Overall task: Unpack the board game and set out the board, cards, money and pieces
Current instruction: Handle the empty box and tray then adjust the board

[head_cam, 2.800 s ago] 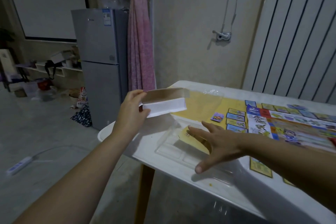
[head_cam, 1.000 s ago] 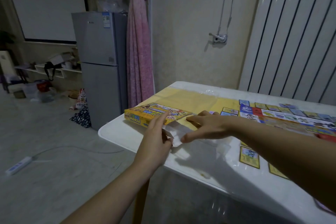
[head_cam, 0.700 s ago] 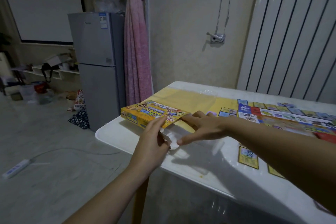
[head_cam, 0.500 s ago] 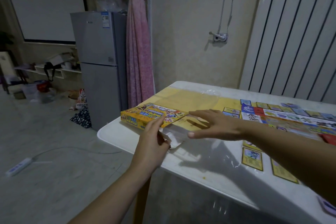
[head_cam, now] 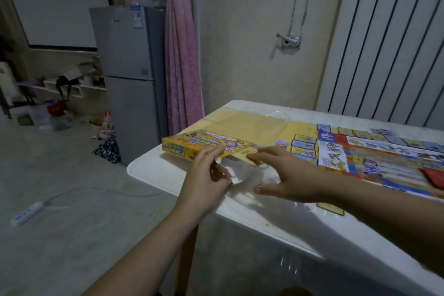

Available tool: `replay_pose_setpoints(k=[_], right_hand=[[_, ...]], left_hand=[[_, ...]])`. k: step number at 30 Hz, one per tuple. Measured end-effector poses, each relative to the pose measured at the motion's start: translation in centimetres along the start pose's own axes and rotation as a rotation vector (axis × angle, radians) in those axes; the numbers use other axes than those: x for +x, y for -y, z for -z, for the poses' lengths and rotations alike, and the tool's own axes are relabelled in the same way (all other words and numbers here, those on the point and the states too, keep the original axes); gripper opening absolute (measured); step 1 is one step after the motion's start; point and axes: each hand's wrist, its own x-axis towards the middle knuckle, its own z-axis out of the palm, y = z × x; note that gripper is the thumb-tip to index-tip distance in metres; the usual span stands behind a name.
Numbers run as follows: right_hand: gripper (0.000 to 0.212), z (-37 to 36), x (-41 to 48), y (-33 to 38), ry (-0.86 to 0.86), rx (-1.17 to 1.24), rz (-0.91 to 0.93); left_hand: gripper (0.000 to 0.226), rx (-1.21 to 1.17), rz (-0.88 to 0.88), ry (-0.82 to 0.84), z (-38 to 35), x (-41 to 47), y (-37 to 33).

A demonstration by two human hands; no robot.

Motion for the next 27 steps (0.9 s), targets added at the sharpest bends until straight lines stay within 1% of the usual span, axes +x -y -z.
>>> replay_pose_setpoints(k=[2,4,6,7,9,11,13,16,19,23,27], right_hand=[[0.075,-0.1,0.5,0.5,-0.031,0.0,0.008],[0.084,0.3,0.8,0.5,-0.054,0.02,0.012],[0.092,1.2,0.5,0.1,-0.06,0.005,0.009],[0.092,1.7,0.3,-0.2,-0.075,-0.015,0.004],[0.079,2.9,-0.1,-0.8,-0.111,0.02,-0.008],[0.056,3.7,0.0,-1.1,-0.11,0.153,-0.012],[0.041,3.8,0.3,-1.1,-0.095,0.21,0.002],[0.038,3.3,0.6,-0.7,-0.054,0.215,0.018],[0.036,3.2,0.7,-0.3,-0.065,0.198,0.036],[0.046,3.2,0.4,0.3,-0.115,0.188,0.067],[0.03,2.9,0.2,0.9,-0.134,0.129,0.108]], left_hand=[[0.064,-0.041,-0.018,0.016,0.0,-0.2,-0.4],[0.063,-0.07,-0.028,0.014,0.1,-0.2,-0.5],[0.062,-0.089,-0.006,0.008,0.6,-0.3,-0.4],[0.062,-0.097,0.004,0.01,1.0,-0.3,-0.3],[0.061,-0.124,0.003,0.014,1.6,-0.3,-0.4],[0.059,-0.161,-0.008,0.026,1.8,-0.3,-0.9],[0.06,-0.197,-0.023,0.051,1.8,-0.3,-1.4],[0.063,-0.267,-0.028,0.074,1.9,-0.2,-1.9],[0.06,-0.349,0.01,0.089,2.4,-0.3,-1.8],[0.061,-0.36,0.037,0.131,2.8,-0.6,-1.1],[0.06,-0.359,0.065,0.148,3.3,-0.6,-1.0]])
